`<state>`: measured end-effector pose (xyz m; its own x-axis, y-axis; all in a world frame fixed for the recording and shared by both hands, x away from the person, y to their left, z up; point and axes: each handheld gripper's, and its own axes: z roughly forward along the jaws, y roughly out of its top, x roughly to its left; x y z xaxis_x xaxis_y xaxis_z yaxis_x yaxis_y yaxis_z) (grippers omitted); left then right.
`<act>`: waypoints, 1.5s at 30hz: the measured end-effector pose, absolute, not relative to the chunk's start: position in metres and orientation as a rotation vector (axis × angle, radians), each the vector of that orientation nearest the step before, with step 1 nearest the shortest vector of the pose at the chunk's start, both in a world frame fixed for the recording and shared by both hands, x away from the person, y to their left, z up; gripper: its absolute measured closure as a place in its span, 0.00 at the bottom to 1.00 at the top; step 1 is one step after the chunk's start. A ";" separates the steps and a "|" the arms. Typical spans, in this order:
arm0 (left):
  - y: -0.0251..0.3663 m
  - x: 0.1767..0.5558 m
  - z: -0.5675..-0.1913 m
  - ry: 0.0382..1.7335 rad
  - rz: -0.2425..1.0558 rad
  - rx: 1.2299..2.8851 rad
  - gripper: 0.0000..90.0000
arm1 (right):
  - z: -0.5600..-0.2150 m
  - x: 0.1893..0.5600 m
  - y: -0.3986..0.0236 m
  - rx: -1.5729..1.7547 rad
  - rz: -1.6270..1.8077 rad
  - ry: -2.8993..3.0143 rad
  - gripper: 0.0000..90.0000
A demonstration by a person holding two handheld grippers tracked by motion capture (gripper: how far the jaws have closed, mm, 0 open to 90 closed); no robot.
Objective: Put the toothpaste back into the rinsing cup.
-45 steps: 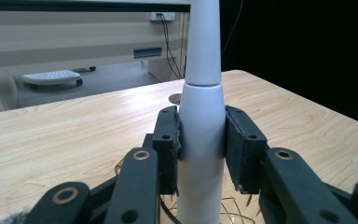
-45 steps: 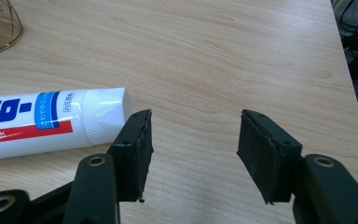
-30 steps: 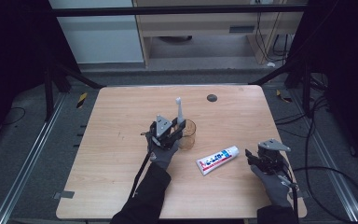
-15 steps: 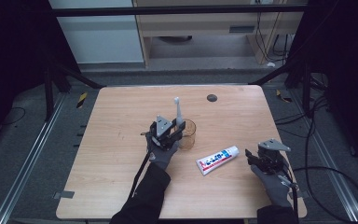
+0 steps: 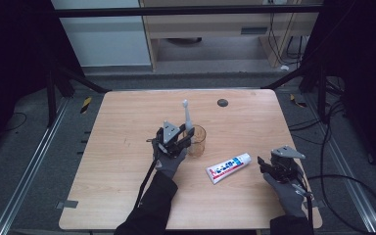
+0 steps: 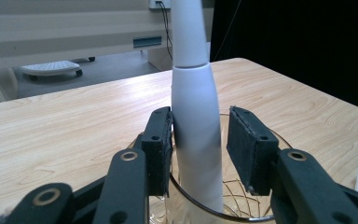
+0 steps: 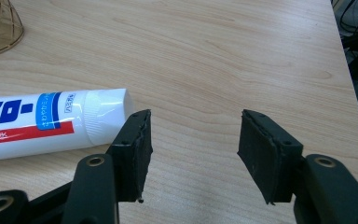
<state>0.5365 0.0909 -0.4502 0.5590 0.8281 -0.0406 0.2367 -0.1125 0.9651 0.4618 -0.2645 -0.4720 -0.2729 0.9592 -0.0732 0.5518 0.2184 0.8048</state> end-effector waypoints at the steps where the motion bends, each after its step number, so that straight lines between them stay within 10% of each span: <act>1: 0.091 0.537 -0.450 0.911 0.643 1.648 0.65 | -0.472 0.462 -0.264 1.392 0.908 1.915 0.49; 45: 0.176 0.514 -0.387 0.910 0.636 1.723 0.56 | -0.458 0.457 -0.256 1.367 0.993 1.893 0.47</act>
